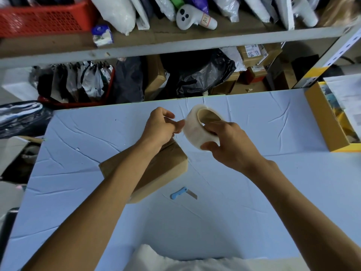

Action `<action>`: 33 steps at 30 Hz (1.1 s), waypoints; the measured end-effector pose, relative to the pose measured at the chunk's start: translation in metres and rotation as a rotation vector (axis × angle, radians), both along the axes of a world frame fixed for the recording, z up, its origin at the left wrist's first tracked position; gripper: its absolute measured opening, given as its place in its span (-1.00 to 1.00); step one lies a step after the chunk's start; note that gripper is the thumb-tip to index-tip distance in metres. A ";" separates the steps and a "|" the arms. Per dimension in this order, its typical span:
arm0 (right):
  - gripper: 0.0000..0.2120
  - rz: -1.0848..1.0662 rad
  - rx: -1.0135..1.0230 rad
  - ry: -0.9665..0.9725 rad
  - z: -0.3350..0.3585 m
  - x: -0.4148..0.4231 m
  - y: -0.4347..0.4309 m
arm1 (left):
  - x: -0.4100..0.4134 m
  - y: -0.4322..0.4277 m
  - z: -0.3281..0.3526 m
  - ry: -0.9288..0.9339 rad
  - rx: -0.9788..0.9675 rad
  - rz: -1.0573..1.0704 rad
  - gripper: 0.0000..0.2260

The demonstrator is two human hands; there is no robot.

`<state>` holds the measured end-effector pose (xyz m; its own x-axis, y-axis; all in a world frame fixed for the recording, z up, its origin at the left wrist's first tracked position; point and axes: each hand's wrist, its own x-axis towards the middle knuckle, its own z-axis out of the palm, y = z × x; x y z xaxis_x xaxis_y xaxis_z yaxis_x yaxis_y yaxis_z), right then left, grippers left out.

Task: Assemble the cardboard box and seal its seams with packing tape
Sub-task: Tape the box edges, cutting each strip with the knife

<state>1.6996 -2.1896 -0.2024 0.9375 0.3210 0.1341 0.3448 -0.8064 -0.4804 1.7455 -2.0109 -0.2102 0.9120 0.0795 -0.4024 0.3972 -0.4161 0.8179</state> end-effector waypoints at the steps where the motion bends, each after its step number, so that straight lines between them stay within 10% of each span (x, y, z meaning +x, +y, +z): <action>1: -0.74 0.015 -0.037 -0.021 -0.003 0.000 0.002 | -0.001 -0.001 -0.001 -0.048 0.040 0.018 -0.78; 22: -0.83 -0.045 0.247 0.232 0.007 0.013 -0.003 | 0.003 0.008 0.014 -0.375 0.127 0.051 -0.89; 29: -0.49 -0.337 -0.002 0.572 -0.012 0.024 -0.007 | -0.010 0.000 0.011 -0.421 0.269 0.000 -0.86; 33: -0.51 -0.330 0.342 0.587 -0.013 0.007 -0.015 | -0.003 0.006 0.002 -0.283 0.175 0.069 -0.87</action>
